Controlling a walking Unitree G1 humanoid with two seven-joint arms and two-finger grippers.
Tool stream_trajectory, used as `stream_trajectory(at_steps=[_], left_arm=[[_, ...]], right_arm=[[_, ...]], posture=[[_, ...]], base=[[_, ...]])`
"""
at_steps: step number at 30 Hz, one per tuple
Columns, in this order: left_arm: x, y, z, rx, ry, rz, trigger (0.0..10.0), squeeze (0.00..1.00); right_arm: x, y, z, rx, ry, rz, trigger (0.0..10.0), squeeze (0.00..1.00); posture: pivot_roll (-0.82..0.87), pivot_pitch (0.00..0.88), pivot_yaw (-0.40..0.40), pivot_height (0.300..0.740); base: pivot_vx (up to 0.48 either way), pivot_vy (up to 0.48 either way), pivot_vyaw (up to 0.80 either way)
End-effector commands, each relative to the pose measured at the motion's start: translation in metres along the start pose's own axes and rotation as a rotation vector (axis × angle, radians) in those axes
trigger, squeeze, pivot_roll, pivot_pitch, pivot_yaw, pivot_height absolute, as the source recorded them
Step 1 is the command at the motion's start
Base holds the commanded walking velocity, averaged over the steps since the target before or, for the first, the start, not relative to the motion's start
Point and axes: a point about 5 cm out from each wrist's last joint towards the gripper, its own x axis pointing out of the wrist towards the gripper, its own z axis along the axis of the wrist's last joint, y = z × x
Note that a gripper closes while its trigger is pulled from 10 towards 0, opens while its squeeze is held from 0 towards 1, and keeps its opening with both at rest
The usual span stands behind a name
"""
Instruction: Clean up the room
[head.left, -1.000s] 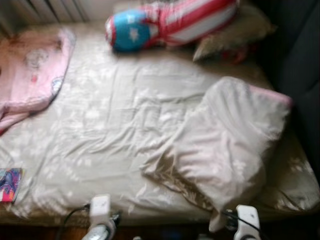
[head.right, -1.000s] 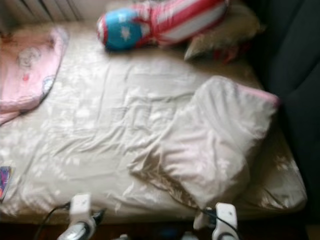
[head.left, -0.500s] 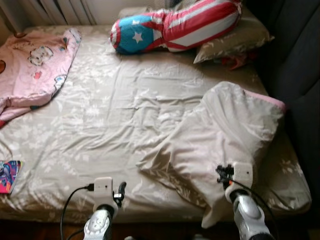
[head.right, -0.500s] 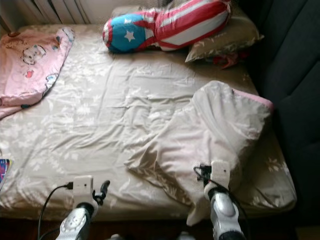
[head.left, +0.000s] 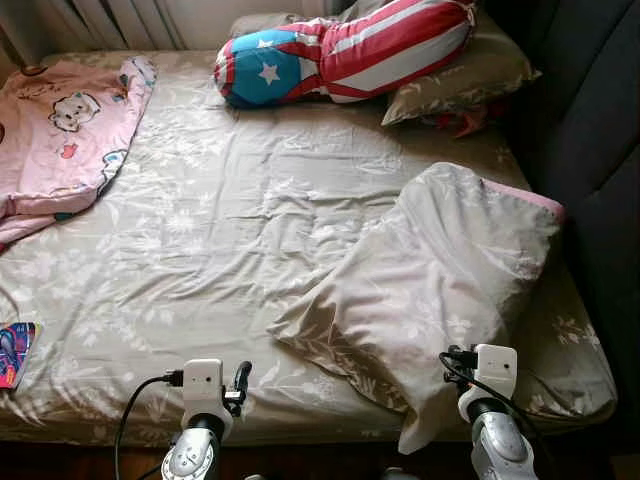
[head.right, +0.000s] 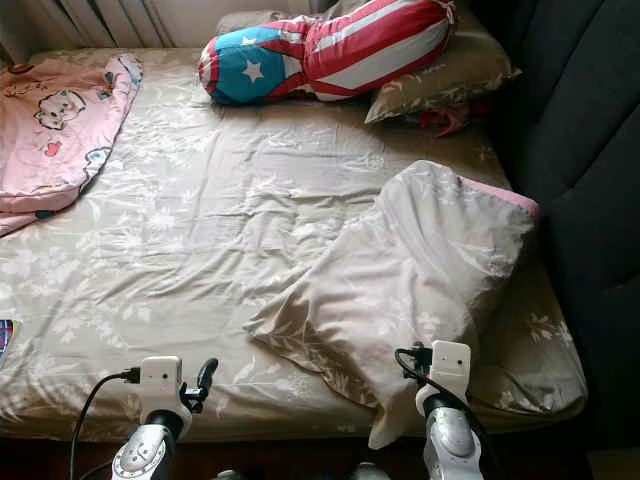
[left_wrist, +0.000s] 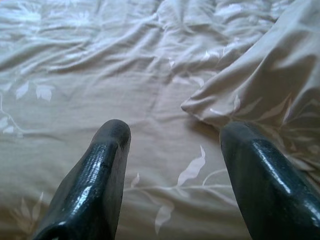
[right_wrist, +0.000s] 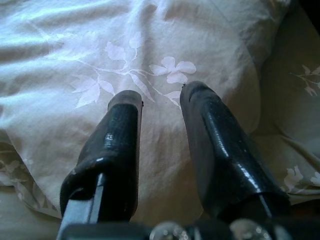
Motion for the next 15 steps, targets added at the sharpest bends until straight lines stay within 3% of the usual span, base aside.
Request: stream_trajectory(at_steps=[1, 2, 3, 15], left_arm=[[-0.001, 0.000, -0.003, 0.004, 0.024, -0.010, 10.0, 0.00], [-0.001, 0.000, -0.003, 0.005, 0.023, -0.012, 10.0, 0.00], [-0.001, -0.001, -0.001, 0.006, 0.019, -0.015, 10.0, 0.00], [0.000, -0.001, 0.004, 0.013, 0.004, -0.025, 10.0, 0.00]], right_arm=[[-0.004, -0.002, -0.006, 0.004, 0.017, -0.013, 10.0, 0.00], [-0.004, -0.002, -0.006, 0.003, 0.017, -0.012, 10.0, 0.00], [-0.003, -0.002, -0.006, 0.018, 0.020, -0.014, 10.0, 1.00], [0.006, -0.001, -0.001, 0.070, 0.075, -0.027, 10.0, 1.00]], posture=[[-0.13, 0.182, 0.019, 0.706], [-0.12, 0.182, 0.020, 0.706], [-0.12, 0.186, 0.021, 0.706], [-0.10, 0.214, 0.032, 0.706]], base=[[0.000, 0.000, 0.00], [0.000, 0.000, 0.00], [0.000, 0.000, 0.00], [0.000, 0.000, 0.00]])
